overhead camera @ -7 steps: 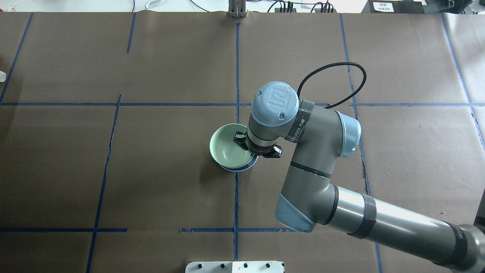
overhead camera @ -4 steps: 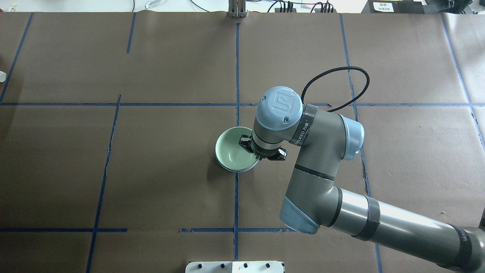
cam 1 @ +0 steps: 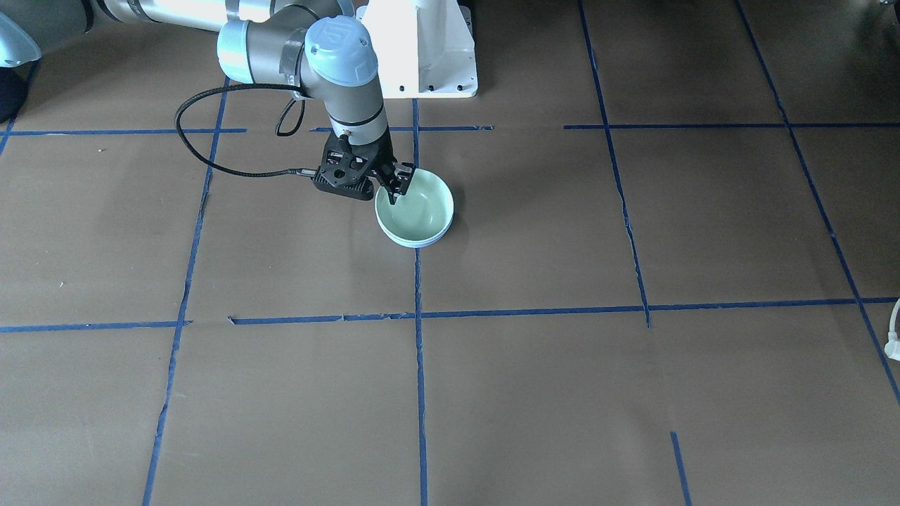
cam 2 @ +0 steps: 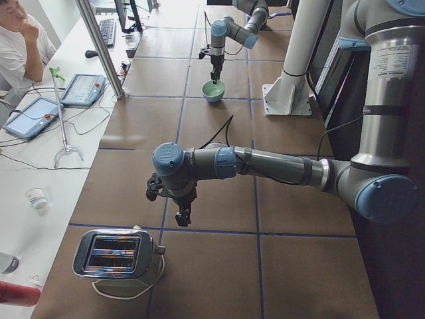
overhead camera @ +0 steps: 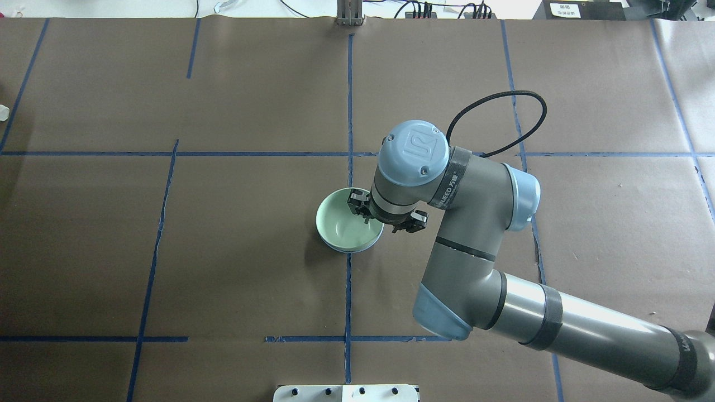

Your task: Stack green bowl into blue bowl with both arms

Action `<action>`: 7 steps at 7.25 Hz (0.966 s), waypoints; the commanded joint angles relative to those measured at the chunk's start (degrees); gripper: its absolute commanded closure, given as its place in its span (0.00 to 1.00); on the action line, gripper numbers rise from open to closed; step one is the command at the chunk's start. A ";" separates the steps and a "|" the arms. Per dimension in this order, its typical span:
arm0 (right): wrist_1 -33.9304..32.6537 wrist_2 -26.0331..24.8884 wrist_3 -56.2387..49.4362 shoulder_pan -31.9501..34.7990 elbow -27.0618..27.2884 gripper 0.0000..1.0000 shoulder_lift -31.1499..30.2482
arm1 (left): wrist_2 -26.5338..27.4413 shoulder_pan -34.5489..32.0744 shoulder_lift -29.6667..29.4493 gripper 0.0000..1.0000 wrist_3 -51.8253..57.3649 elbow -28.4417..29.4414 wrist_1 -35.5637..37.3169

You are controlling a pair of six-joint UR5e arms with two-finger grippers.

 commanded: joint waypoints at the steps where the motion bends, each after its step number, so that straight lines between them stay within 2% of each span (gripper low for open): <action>1: -2.39 12.48 -16.78 13.37 0.86 0.00 -3.62 | -0.09 0.00 0.16 0.00 -0.36 -0.23 0.07; 2: -5.54 17.60 -32.30 21.45 0.69 0.00 -7.22 | 0.44 0.17 0.42 0.00 -4.80 -1.45 -0.02; 4: -13.87 18.71 -64.64 35.88 0.42 0.00 -14.51 | 3.68 0.53 0.60 0.00 -4.76 -0.50 -2.91; 5: -16.01 19.41 -78.46 42.21 0.42 0.00 -18.81 | 3.34 0.53 0.52 0.00 -5.02 -0.41 -2.92; 7: -15.51 20.73 -96.97 50.94 0.33 0.00 -31.35 | 3.69 0.53 1.91 0.00 -5.11 -0.41 -2.39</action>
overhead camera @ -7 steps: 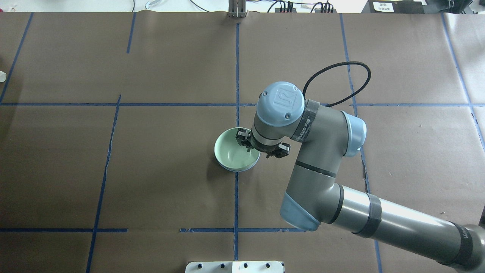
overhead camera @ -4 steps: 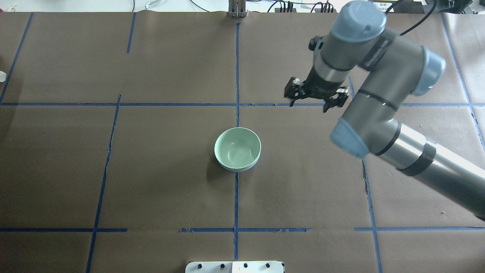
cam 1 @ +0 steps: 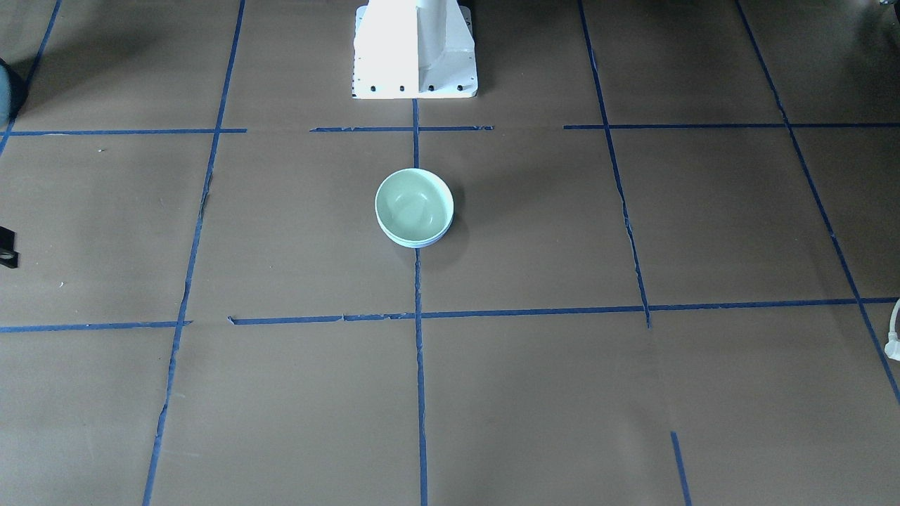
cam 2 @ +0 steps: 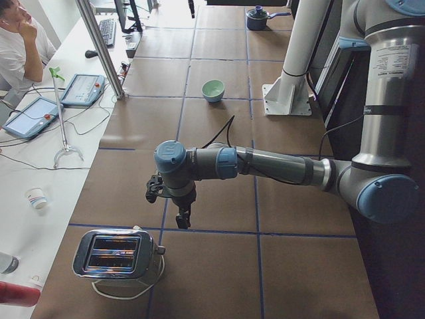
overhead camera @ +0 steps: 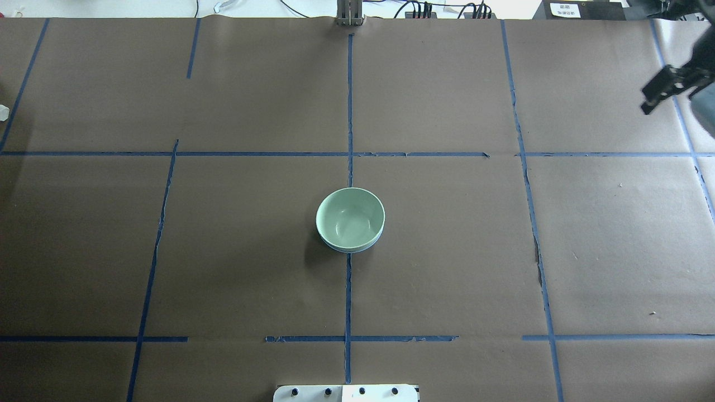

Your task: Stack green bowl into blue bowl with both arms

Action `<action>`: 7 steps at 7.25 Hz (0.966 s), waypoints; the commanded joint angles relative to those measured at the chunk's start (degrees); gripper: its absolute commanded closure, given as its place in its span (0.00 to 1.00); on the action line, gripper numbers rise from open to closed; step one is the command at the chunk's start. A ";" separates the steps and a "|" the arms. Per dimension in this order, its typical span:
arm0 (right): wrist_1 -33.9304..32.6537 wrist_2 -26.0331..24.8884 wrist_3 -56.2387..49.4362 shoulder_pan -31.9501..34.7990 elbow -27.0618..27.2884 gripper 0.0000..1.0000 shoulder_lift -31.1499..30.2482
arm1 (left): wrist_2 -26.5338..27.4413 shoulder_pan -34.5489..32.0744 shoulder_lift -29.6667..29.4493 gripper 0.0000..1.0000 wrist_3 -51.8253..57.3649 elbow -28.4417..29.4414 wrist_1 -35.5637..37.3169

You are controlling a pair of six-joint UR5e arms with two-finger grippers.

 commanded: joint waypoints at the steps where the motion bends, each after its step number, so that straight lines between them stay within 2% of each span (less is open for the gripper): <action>1: 2.81 0.52 -16.58 8.98 -0.13 0.00 -13.68 | 0.01 0.04 1.00 0.00 -0.20 -0.03 -0.23; 2: 8.23 0.43 -16.89 11.45 0.05 0.00 -19.66 | 0.27 0.04 0.91 0.00 -0.12 -0.29 -0.32; 3: 13.51 0.17 -15.32 12.17 0.22 0.00 -22.85 | 0.36 0.04 1.08 0.00 -0.03 -1.33 -0.23; 5: 14.26 0.34 -7.42 12.00 0.93 0.00 -22.45 | 0.28 0.04 1.70 0.00 0.14 -1.34 -0.23; 7: 17.07 0.52 -7.05 12.00 0.67 0.00 -22.44 | 0.19 0.12 1.79 0.00 0.15 -1.34 -0.32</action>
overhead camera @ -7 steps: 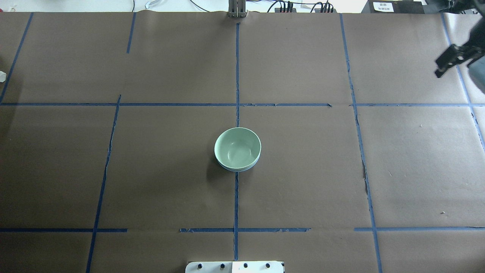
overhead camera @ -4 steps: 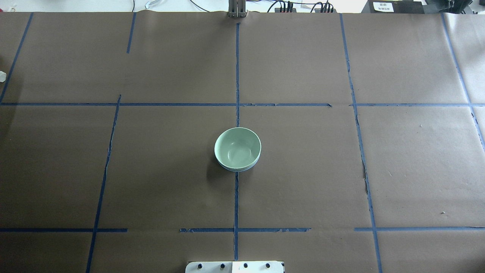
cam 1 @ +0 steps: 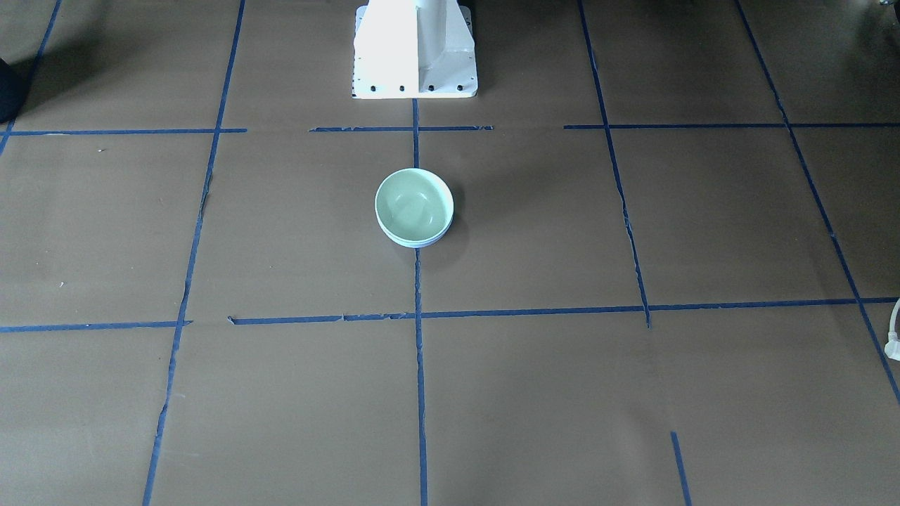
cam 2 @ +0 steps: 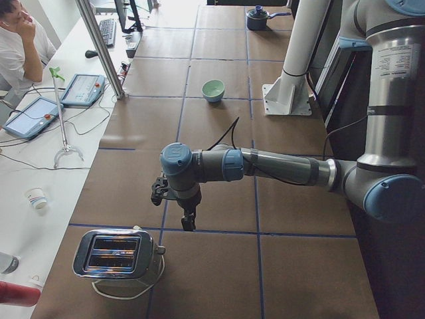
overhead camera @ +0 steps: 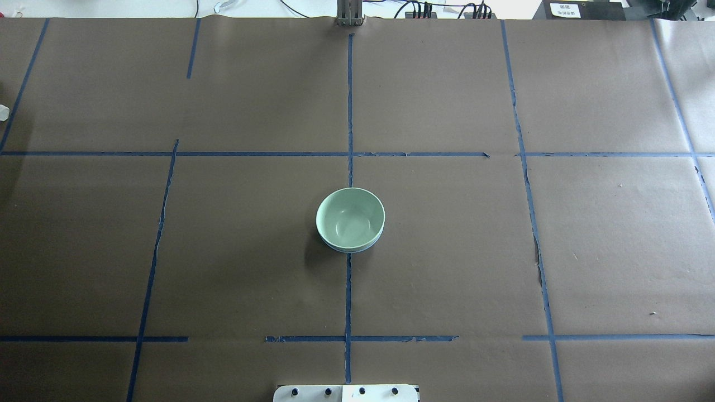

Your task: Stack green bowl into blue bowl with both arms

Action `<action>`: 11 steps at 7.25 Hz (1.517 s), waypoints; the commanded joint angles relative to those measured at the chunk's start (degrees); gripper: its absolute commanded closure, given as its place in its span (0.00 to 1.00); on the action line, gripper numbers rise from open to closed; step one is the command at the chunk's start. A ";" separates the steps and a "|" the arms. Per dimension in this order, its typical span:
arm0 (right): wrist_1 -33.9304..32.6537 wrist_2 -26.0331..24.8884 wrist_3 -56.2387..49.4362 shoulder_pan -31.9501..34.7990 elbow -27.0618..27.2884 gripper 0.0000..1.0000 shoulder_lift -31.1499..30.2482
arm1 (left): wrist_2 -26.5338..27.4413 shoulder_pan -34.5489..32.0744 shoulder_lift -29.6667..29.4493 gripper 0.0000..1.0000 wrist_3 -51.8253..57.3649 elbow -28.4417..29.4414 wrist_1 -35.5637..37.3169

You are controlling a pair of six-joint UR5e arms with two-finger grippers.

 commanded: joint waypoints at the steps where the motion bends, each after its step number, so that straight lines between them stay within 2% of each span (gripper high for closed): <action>1: 1.16 0.28 0.68 0.03 0.01 0.00 -0.11 | -0.12 0.06 0.06 0.00 -0.07 -0.03 -0.06; 11: 2.30 1.43 0.50 -0.24 -0.17 0.00 -0.46 | -0.13 0.06 -0.12 0.00 0.02 0.85 -0.24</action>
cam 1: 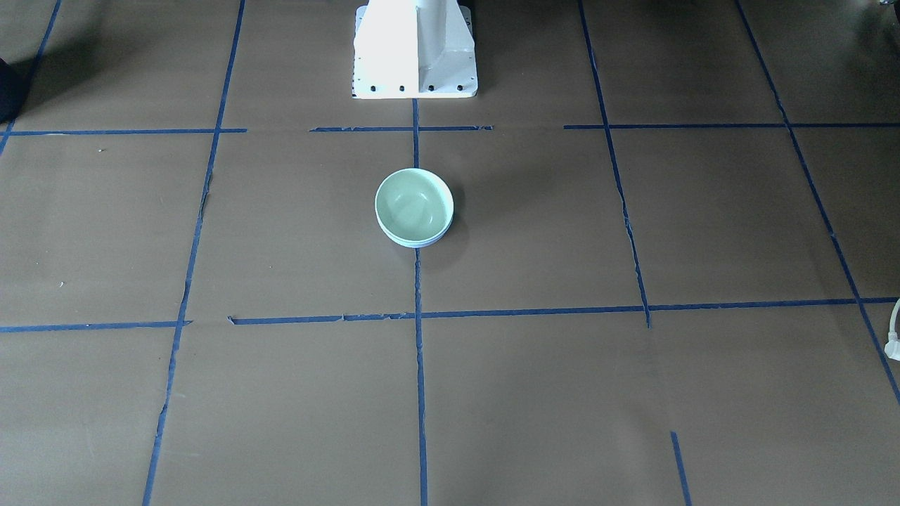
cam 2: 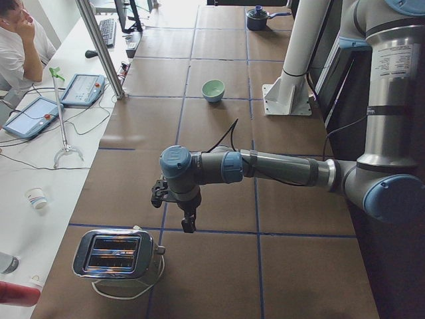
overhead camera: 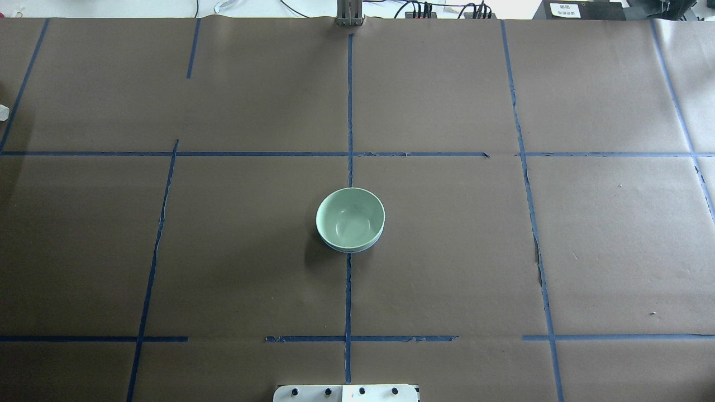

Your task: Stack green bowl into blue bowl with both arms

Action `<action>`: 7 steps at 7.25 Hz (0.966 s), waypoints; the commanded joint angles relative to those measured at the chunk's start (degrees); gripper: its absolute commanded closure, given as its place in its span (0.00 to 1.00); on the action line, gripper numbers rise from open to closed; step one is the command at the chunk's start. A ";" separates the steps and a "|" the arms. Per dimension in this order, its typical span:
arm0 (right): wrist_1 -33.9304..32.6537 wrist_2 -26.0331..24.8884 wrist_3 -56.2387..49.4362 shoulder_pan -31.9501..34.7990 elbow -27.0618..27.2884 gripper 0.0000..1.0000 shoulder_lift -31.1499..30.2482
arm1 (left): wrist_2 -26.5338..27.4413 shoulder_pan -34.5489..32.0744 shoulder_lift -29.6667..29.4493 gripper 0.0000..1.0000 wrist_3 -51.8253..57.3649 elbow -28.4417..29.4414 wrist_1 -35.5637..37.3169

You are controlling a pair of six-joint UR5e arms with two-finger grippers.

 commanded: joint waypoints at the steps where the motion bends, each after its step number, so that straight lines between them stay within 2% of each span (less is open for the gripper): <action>1: 1.53 -0.07 0.13 -0.06 -0.18 0.00 0.01 | 0.00 0.00 -0.09 0.00 0.02 -0.30 -0.01; 7: 1.45 0.11 0.22 -0.06 -0.35 0.00 -0.07 | 0.00 0.09 -0.01 0.00 0.20 -0.75 -0.79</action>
